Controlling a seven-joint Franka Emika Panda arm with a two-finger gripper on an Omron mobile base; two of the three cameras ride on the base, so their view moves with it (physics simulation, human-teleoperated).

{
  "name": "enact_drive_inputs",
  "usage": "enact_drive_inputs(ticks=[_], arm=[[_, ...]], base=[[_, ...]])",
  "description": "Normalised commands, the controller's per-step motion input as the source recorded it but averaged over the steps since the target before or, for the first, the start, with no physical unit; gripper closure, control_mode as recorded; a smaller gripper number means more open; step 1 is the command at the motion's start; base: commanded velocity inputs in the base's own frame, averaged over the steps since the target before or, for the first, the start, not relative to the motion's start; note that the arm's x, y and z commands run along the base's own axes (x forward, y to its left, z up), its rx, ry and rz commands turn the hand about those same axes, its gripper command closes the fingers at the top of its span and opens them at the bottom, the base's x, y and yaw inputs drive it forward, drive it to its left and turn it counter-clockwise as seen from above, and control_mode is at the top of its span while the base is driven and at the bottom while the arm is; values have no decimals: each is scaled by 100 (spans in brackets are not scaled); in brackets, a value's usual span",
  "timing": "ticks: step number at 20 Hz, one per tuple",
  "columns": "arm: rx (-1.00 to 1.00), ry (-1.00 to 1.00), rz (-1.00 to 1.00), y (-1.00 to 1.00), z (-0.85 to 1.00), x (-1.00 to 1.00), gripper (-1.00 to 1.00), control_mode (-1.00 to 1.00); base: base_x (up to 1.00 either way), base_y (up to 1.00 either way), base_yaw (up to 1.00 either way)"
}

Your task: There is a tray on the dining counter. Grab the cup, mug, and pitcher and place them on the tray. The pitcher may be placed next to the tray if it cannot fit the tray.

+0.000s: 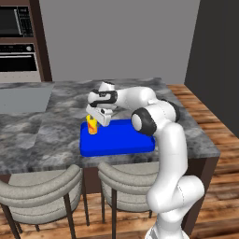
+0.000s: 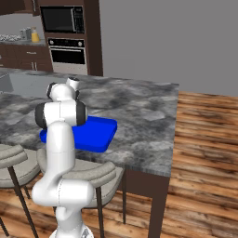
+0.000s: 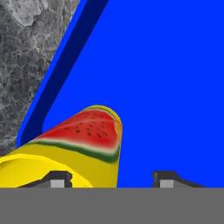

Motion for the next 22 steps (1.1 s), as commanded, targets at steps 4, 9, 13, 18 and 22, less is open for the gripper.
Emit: enact_drive_inputs(ticks=[4,9,13,18,22], arm=[[0,0,0,0,0,0,-100,-100],[0,0,0,-11,29,-8,-100,-100],[0,-2,1,-29,59,-37,-100,-100],[0,-5,6,-34,49,-81,-100,-100],[0,-4,8,-34,52,-86,-100,-100]], base=[[0,0,0],[0,0,0],[0,0,0],[0,0,0],[0,0,0]])
